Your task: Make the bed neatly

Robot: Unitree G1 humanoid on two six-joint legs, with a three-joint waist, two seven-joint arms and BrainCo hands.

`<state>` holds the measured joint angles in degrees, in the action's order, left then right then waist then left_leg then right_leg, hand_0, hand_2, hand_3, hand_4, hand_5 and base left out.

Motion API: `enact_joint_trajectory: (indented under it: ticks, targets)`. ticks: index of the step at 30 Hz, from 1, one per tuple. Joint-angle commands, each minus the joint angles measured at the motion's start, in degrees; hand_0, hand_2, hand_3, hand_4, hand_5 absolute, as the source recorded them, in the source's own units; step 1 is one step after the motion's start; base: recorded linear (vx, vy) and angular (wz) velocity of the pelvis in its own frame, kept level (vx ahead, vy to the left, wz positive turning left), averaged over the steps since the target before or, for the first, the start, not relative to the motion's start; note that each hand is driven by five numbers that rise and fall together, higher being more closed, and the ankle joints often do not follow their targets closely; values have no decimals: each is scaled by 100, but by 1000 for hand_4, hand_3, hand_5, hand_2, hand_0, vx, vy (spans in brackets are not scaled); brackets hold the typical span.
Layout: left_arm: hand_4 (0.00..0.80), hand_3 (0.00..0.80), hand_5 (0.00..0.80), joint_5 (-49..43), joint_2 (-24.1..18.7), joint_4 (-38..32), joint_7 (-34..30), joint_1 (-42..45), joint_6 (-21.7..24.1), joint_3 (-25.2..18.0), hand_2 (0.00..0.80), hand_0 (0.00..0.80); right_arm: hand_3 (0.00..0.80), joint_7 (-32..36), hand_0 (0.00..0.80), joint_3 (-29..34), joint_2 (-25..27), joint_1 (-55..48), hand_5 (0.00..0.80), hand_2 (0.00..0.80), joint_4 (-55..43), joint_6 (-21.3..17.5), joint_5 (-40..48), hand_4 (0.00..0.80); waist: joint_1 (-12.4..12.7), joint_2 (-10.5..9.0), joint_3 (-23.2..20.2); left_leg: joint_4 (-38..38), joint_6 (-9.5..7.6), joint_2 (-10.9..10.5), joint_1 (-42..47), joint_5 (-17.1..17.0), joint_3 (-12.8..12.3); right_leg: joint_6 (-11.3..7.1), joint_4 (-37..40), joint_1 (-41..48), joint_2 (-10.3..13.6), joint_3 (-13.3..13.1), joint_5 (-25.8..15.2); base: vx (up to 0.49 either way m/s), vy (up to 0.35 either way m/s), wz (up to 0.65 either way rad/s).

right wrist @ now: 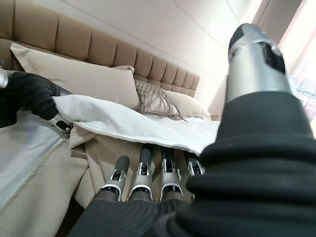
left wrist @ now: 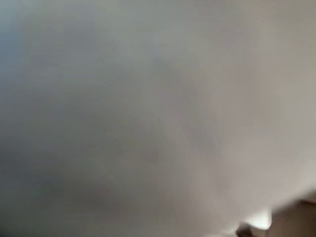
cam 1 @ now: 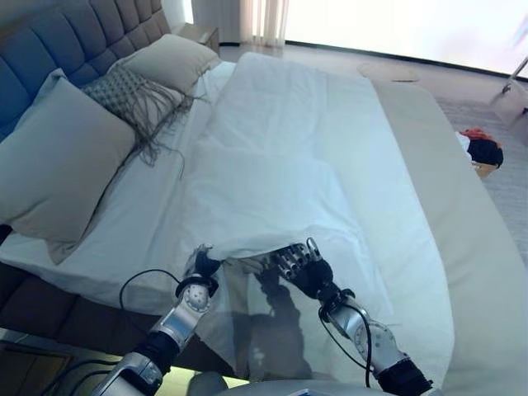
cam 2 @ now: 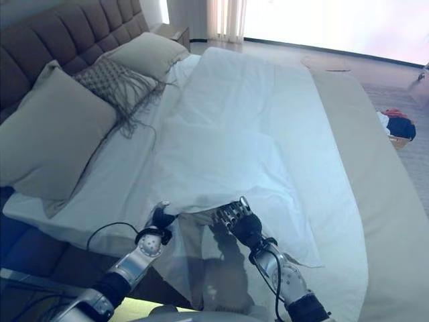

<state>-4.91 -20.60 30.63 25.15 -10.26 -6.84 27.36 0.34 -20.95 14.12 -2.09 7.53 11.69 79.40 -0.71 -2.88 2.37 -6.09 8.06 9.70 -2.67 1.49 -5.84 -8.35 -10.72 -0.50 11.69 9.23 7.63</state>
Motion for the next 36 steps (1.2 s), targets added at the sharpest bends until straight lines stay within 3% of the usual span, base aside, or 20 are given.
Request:
enact_joint_trajectory:
  ticks: [1, 11, 21, 36]
  targets:
    - [800, 800, 800, -185, -1089, 856, 439, -71, 227, -1226, 800, 800, 0, 211, 0, 1183, 286, -171, 0, 0, -196, -298, -79, 0, 19, 204, -324, 223, 31, 564, 12, -471, 326, -512, 641, -306, 653, -204, -1233, 33, 50, -5]
    - [800, 800, 800, -148, -1454, 1709, 786, 286, 658, -2505, 800, 800, 0, 317, 0, 1525, 164, -456, 0, 0, -249, -231, -393, 0, 34, 315, -381, 283, 58, 489, 26, -511, 415, -476, 628, -246, 678, -136, -1174, 16, 40, 1]
    - [800, 800, 800, 166, -2014, 2381, 688, 546, 666, -3329, 800, 800, 0, 138, 0, 1722, 287, -577, 0, 0, -161, -96, -704, 0, 21, 381, -398, 346, 59, 405, 95, -512, 462, -460, 557, -202, 711, -124, -1070, 14, 77, 2]
    - [800, 800, 800, -78, -2556, 2416, 732, 1074, 406, -4359, 800, 800, 0, 190, 0, 2066, 374, -691, 0, 0, 57, -97, -703, 0, 190, 354, -430, 518, 82, 392, 61, -580, 532, -475, 656, -212, 665, 30, -1069, -12, 31, -1]
